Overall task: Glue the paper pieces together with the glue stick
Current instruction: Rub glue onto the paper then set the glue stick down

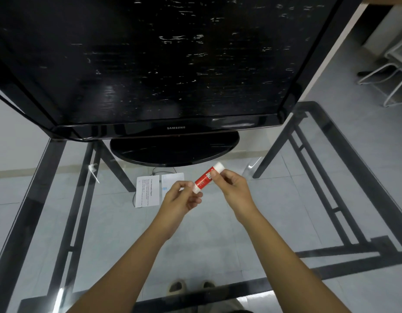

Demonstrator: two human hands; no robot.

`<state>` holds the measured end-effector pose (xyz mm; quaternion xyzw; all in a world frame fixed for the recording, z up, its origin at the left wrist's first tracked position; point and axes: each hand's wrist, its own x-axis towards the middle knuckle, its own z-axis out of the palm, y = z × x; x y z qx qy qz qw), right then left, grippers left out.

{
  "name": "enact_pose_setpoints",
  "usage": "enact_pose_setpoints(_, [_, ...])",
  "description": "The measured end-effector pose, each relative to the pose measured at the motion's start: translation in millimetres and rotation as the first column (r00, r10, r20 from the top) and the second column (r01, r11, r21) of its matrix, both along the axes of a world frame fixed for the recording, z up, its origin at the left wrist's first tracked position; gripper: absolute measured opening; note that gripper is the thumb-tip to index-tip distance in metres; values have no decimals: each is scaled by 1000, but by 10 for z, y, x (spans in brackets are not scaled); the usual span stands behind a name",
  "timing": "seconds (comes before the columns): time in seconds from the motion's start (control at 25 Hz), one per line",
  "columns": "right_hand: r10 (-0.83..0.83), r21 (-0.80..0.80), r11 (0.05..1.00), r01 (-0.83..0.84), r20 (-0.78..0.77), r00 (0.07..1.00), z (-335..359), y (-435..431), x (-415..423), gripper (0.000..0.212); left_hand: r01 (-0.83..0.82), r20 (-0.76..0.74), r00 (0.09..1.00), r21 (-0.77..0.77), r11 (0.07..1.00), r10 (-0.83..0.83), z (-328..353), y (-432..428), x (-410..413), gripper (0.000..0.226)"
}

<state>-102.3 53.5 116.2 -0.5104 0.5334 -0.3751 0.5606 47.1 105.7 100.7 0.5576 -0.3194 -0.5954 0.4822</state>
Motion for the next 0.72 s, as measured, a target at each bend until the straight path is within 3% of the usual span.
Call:
enact_pose_setpoints(0.16, [49,29,998,-51,58,997,38,80,24,31,-6,-207,978,56,998,18,57,34,35,24])
enact_pose_setpoints(0.28, [40,21,999,-42,93,995,36,114,68,15,-17,-258,966,73,997,36,103,42,31,23])
enact_pose_setpoints(0.36, [42,38,998,-46,106,994,25,124,82,18,-20,-278,960,84,996,43,115,57,15,24])
enact_pose_setpoints(0.6, [26,19,999,-27,52,998,42,151,100,21,-73,-251,966,-33,997,63,108,107,2,11])
enact_pose_setpoints(0.72, [26,30,999,-28,60,998,23,179,105,24,-81,-96,993,-65,995,75,75,124,-9,12])
